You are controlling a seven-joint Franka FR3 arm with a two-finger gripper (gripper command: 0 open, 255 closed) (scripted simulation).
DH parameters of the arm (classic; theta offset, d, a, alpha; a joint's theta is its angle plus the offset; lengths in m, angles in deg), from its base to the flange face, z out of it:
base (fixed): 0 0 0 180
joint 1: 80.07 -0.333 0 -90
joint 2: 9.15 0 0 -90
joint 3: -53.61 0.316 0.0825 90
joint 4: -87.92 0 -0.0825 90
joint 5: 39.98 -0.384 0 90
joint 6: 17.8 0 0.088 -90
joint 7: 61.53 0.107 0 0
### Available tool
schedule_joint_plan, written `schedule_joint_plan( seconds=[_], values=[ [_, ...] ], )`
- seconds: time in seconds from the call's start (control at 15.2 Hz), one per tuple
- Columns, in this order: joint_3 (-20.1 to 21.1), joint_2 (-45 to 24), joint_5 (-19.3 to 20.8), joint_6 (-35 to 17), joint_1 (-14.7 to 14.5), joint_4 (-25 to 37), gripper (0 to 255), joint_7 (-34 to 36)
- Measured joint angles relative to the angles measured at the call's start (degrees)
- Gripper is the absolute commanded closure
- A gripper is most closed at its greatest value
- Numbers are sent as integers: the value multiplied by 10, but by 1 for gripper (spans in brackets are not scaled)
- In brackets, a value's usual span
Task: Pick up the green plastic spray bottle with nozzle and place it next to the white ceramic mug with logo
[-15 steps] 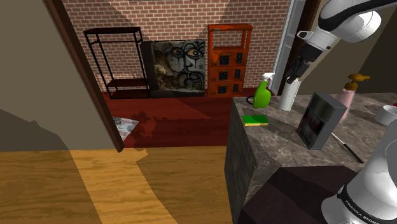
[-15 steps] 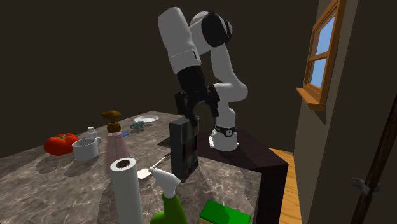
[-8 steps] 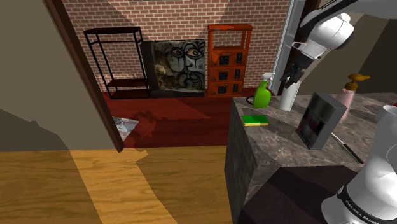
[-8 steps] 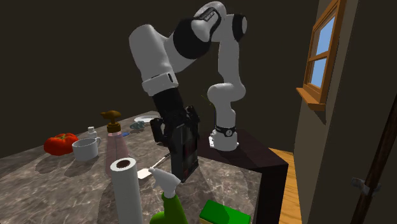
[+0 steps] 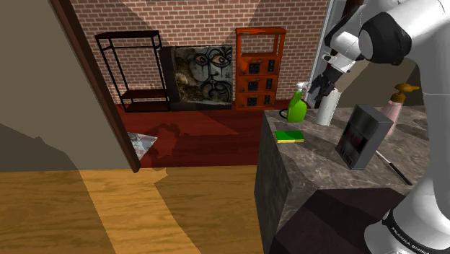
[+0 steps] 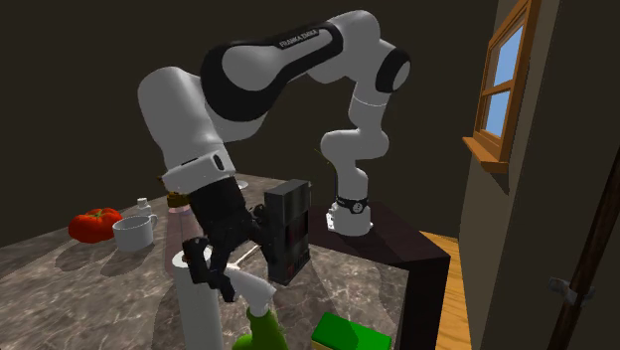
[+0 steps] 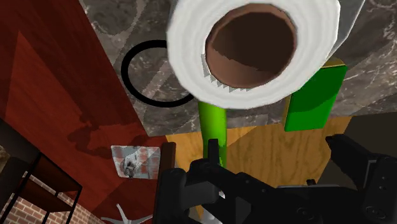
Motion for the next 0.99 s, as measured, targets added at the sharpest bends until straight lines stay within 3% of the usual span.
schedule_joint_plan(
  seconds=[0.26, 0.99],
  values=[
    [52, -82, -42, 33, 75, 96, 0, -33],
    [76, -112, -69, 6, 75, 94, 0, -47]
  ],
)
